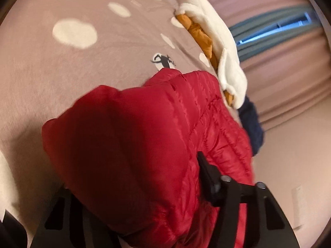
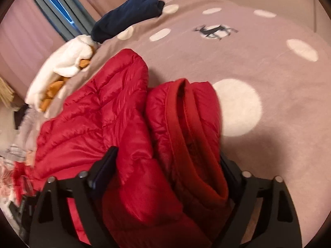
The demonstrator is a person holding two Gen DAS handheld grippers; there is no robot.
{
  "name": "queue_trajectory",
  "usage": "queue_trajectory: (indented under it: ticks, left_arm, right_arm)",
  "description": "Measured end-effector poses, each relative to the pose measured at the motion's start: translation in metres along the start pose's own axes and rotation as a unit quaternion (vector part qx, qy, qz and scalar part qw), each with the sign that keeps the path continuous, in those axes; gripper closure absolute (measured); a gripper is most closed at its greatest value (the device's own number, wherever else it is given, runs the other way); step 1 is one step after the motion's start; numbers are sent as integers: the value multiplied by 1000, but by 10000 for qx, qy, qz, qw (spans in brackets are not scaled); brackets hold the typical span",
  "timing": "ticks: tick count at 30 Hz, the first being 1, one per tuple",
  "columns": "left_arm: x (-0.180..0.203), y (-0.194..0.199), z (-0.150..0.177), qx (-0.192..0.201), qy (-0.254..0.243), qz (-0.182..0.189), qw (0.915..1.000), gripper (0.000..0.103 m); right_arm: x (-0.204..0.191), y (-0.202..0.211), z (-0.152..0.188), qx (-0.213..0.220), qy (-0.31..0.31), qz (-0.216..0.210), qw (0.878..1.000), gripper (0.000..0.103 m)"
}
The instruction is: Fold large clothes
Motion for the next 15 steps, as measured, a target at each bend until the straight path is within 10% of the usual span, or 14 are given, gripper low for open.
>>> queue_trajectory:
  ticks: [15]
  left_arm:
    - [37, 82, -34, 1031, -1040, 84, 9892, 65]
  right_arm:
    - [-96, -26, 33, -128, 1727, -541, 9834, 41]
Point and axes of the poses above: each gripper's, at about its wrist camera, not at the fingertips, and y roughly against the way its jaws point, x to its right, z to its underside, the point moved 2 cm from there along -y, roughly the way its jaws point, and after that the axes turned 6 degrees about x, right-handed, at the moved point
